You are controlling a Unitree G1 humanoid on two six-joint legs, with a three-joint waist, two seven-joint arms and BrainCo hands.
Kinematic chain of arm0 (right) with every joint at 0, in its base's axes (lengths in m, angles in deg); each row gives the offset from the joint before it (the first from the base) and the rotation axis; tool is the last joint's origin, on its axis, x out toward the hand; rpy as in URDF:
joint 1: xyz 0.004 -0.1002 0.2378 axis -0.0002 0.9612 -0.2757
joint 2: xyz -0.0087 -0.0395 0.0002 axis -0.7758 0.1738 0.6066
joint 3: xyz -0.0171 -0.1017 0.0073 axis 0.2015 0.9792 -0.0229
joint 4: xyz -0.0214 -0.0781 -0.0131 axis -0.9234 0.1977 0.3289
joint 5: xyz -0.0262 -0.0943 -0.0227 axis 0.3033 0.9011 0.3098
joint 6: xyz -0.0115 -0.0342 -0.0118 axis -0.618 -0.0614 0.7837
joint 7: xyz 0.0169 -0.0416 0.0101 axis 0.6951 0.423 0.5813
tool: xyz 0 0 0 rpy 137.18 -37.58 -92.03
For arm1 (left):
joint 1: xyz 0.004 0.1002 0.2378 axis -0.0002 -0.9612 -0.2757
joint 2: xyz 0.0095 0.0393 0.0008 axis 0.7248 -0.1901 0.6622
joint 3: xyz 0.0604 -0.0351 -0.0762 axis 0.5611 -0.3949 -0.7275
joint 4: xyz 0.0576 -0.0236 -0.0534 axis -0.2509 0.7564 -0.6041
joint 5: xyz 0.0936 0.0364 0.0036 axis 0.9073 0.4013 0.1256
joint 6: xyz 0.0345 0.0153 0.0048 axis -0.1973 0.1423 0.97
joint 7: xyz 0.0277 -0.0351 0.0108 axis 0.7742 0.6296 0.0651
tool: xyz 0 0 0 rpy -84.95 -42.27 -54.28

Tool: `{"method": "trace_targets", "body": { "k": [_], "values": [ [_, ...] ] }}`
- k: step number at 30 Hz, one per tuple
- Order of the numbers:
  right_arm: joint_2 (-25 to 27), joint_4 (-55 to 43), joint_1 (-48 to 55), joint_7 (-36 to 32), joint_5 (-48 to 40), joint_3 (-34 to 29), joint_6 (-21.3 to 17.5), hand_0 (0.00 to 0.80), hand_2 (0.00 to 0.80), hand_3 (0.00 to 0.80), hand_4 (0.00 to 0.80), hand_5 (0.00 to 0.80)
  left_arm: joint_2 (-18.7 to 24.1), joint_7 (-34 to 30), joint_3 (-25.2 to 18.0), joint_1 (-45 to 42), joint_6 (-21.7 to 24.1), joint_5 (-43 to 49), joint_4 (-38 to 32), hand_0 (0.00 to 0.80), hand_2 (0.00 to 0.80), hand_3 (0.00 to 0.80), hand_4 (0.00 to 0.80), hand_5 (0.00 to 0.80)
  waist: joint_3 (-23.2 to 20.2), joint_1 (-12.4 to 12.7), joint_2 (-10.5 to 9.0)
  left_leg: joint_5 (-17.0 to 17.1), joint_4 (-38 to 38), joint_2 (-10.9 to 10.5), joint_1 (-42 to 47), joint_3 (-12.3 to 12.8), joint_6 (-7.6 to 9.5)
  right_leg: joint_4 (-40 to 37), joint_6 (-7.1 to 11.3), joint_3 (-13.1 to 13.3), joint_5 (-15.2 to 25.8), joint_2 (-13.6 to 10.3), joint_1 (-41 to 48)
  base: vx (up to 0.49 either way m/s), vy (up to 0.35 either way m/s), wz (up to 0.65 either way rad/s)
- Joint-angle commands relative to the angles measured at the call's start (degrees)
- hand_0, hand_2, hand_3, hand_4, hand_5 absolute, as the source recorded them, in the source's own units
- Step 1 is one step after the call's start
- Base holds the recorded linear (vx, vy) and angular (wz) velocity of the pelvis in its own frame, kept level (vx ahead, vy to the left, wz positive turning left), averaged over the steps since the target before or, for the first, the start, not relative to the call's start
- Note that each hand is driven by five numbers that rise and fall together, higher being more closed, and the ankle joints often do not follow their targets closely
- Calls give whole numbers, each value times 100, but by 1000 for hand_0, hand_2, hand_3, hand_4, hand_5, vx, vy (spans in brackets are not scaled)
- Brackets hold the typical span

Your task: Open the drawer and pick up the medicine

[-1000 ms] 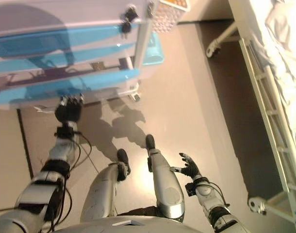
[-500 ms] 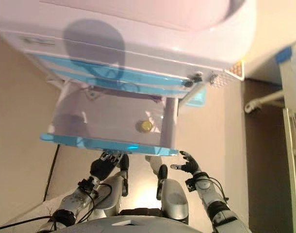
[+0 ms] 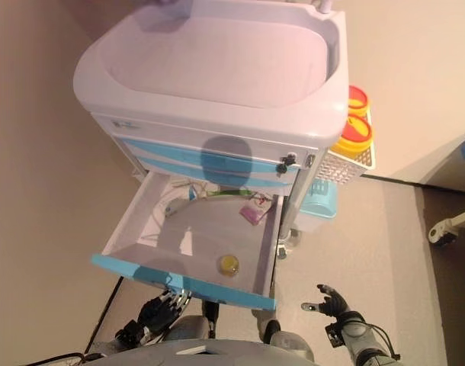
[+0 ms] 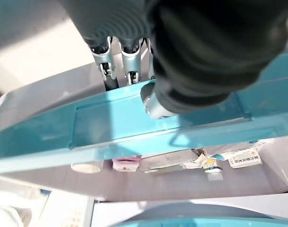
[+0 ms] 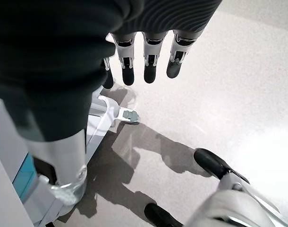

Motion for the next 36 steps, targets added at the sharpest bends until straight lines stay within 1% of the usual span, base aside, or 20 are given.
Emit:
{"method": "trace_targets", "body": {
  "k": [1,5,6,7,12,15,17,20,22,24,25,26,27,28,29,30,31,33,35,36],
  "values": [
    [-138,-76,-162,132,94,-84,-248,0,0,0,0,0,114,-273,892,-668,549,365,8,800,800,800,800,800,84,77,-239,-684,193,-532,75,196,182,366,114,-1,98,-6,-408,0,0,0],
    [-146,-62,-114,249,246,-98,-247,0,0,0,0,0,149,234,957,-504,1255,300,-44,800,800,800,800,800,-36,-1,-243,-629,-51,-521,206,245,212,319,136,44,110,26,-377,20,-1,-7],
    [-138,-55,-113,275,264,-103,-223,0,0,0,0,0,149,479,973,-463,1468,370,-36,521,521,521,521,521,-65,-12,-247,-619,-95,-517,234,250,218,302,143,51,118,28,-366,29,-4,-17],
    [-137,-38,-97,329,287,-102,-221,0,0,0,0,0,155,867,1017,-392,1548,433,-27,0,0,0,0,0,-100,-31,-258,-612,-129,-526,261,252,229,279,148,62,134,30,-358,34,0,-12],
    [-148,10,-62,546,308,-134,-214,0,0,0,0,0,133,1764,958,-217,2061,730,56,0,0,0,0,0,-193,-69,-297,-660,-158,-574,359,269,283,193,158,110,182,25,-293,35,11,-3],
    [-136,-8,-36,829,162,-182,-259,0,0,0,0,0,193,2740,900,-189,2352,1432,172,0,0,0,0,0,-238,-75,-325,-666,-223,-595,442,282,314,106,183,133,245,23,-237,39,4,-3],
    [-124,-53,-41,1097,50,-215,-410,0,0,0,0,0,226,3342,899,-175,2506,2051,272,0,0,0,0,0,-263,-85,-344,-678,-242,-597,480,295,323,75,194,161,273,25,-219,37,-1,-6],
    [-38,-396,-58,1534,-53,-284,-695,0,0,0,0,0,289,3776,975,-210,2511,2907,333,0,0,0,0,0,-278,-124,-372,-698,-252,-593,509,326,341,66,205,224,300,31,-223,13,-4,-2],
    [103,-1033,-41,1792,9,-283,-766,0,0,0,0,0,304,3852,1127,-298,2546,3238,299,0,0,0,0,0,-271,-172,-387,-712,-262,-585,522,360,362,59,209,278,319,38,-235,-2,-4,-10],
    [346,-2373,-2,1784,105,-231,-594,0,0,0,0,0,291,3984,1282,-455,2664,3480,210,0,0,0,0,0,-258,-255,-403,-721,-311,-565,536,420,377,44,213,340,337,48,-273,-22,1,-15],
    [389,-2576,15,1816,292,-223,-775,0,0,0,0,0,285,4025,1307,-483,2690,3541,196,0,0,0,0,0,-257,-270,-406,-720,-327,-558,542,433,378,43,213,350,339,51,-281,-38,2,-12],
    [540,-3352,28,1669,385,-168,-727,0,0,0,0,0,279,4087,1338,-555,2755,3638,170,0,0,0,0,0,-251,-316,-414,-721,-359,-550,546,461,382,34,216,374,346,55,-305,-44,5,-10],
    [640,-3827,47,1564,509,-156,-827,0,0,0,0,0,273,4123,1334,-596,2790,3683,157,0,0,0,0,0,-251,-346,-419,-725,-373,-543,543,477,382,32,218,385,346,57,-325,-54,6,-10],
    [725,-4234,61,1485,731,-149,-1123,0,0,0,0,0,268,4135,1323,-631,2828,3715,169,0,0,0,0,0,-253,-371,-425,-730,-386,-534,540,493,379,23,221,394,342,57,-340,-53,4,-12],
    [908,-5030,-1,1225,852,-99,-1259,0,0,0,0,0,254,4143,1301,-644,2858,3726,203,0,0,0,0,0,-260,-395,-435,-731,-401,-530,531,499,377,14,229,405,337,52,-360,-54,-1,-13],
    [1076,-5483,-72,1060,875,-42,-1431,0,0,0,0,0,249,4151,1288,-637,2885,3733,231,0,0,0,0,0,-266,-392,-441,-732,-408,-525,521,503,372,11,233,401,329,48,-376,-48,-6,-11],
    [1149,-5611,-100,976,896,-18,-1683,0,0,0,0,0,246,4156,1279,-633,2899,3735,247,0,0,0,0,0,-268,-389,-441,-734,-411,-522,517,504,370,11,235,398,325,47,-381,-49,-15,-10],
    [1492,-6639,-343,417,605,174,-1761,0,0,0,0,0,231,4204,1272,-607,2954,3762,294,0,0,0,0,0,-295,-326,-454,-726,-421,-507,485,494,340,-9,248,356,308,27,-392,-45,-25,-7],
    [1651,-7149,-637,-99,446,408,-1955,0,0,0,0,0,226,4240,1294,-572,2977,3775,309,0,0,0,0,0,-322,-242,-459,-718,-425,-508,470,449,322,-34,246,309,294,13,-374,0,0,0],
    [1669,-7209,-693,-208,377,445,-1943,0,0,0,0,0,228,4243,1292,-564,2985,3777,312,0,0,0,0,0,-322,-231,-460,-717,-424,-509,469,438,320,-38,245,300,292,11,-368,0,0,0]
  ]
}}
